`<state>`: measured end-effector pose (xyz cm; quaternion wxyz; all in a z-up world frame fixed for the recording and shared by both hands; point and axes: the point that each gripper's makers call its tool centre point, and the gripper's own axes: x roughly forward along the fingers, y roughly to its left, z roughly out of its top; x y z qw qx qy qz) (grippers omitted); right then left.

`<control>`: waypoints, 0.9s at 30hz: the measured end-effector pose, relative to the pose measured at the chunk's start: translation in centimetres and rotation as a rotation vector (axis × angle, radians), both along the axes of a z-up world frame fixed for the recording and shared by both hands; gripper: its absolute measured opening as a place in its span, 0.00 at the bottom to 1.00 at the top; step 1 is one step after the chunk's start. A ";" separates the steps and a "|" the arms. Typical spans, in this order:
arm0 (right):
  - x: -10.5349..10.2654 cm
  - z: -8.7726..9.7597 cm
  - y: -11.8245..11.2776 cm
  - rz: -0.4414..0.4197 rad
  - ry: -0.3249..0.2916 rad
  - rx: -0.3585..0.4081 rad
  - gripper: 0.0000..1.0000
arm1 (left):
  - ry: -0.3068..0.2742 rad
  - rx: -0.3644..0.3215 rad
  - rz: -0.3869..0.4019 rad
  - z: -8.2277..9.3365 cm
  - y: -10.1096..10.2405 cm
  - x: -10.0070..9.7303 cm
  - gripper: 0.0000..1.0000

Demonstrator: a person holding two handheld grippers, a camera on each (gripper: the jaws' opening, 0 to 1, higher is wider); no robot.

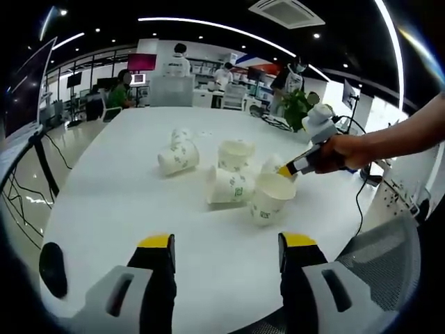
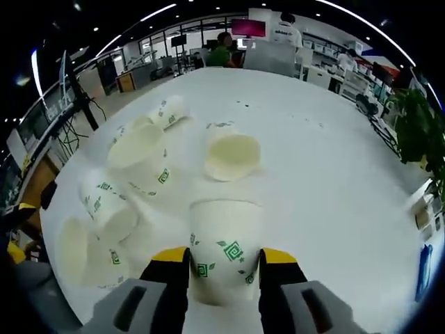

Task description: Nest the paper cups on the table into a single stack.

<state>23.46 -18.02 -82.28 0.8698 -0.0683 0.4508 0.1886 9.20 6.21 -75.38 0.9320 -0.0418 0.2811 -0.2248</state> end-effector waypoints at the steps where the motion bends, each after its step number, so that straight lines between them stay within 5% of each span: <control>1: -0.2 0.1 0.0 0.006 -0.002 -0.007 0.37 | 0.001 0.001 -0.001 0.0 0.0 0.0 0.59; 14: 0.5 1.9 -0.6 0.054 -0.045 0.005 0.36 | -0.006 0.003 -0.017 0.0 -0.3 -0.1 0.58; 27: -0.7 6.0 2.1 0.193 -0.141 -0.037 0.36 | -0.008 -0.057 -0.039 0.7 -1.1 -0.1 0.58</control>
